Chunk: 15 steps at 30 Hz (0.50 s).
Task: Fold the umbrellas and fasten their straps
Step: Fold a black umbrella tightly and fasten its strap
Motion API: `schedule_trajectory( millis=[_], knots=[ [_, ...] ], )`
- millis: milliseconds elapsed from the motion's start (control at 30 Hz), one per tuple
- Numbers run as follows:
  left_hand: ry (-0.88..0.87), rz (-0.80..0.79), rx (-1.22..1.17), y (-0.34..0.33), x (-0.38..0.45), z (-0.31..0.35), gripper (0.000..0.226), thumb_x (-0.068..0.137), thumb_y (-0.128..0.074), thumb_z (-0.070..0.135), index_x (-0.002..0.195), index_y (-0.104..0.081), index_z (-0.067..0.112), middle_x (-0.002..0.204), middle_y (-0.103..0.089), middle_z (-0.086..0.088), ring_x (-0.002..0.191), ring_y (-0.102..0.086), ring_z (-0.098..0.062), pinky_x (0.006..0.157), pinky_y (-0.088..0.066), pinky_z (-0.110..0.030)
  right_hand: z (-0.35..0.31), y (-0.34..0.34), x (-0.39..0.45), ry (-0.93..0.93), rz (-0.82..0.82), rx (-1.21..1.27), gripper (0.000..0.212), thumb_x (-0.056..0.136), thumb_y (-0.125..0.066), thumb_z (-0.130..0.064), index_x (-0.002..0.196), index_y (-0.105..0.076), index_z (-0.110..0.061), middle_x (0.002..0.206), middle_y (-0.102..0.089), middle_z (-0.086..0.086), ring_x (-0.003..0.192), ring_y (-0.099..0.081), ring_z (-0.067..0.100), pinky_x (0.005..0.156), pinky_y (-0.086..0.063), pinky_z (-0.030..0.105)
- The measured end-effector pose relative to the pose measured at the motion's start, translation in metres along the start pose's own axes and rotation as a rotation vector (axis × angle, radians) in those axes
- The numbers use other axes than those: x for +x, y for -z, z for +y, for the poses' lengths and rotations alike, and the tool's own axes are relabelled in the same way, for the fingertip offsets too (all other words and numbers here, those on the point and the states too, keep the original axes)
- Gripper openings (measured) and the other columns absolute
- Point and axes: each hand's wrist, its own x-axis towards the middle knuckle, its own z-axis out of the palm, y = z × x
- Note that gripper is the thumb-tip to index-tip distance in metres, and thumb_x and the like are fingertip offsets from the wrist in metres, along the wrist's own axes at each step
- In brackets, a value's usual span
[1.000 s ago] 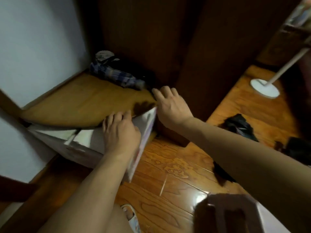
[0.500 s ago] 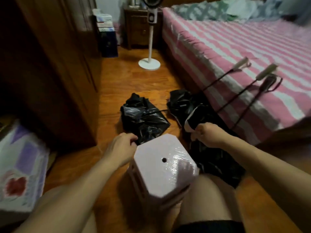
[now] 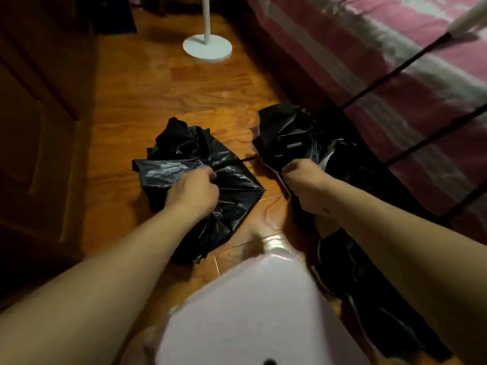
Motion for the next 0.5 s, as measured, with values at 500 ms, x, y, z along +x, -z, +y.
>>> schedule_trajectory(
  millis=[500],
  knots=[
    [0.184, 0.172, -0.432, -0.07, 0.105, -0.079, 0.022, 0.1, -0.05, 0.023, 0.111, -0.064, 0.036, 0.106, -0.066, 0.006, 0.083, -0.063, -0.014, 0.065, -0.052, -0.028, -0.038, -0.122, 0.176, -0.271, 0.108, 0.833, 0.038, 0.103, -0.034, 0.004, 0.122, -0.063, -0.011, 0.097, -0.065, 0.011, 0.085, -0.067, 0.023, 0.068, -0.061, 0.03]
  ],
)
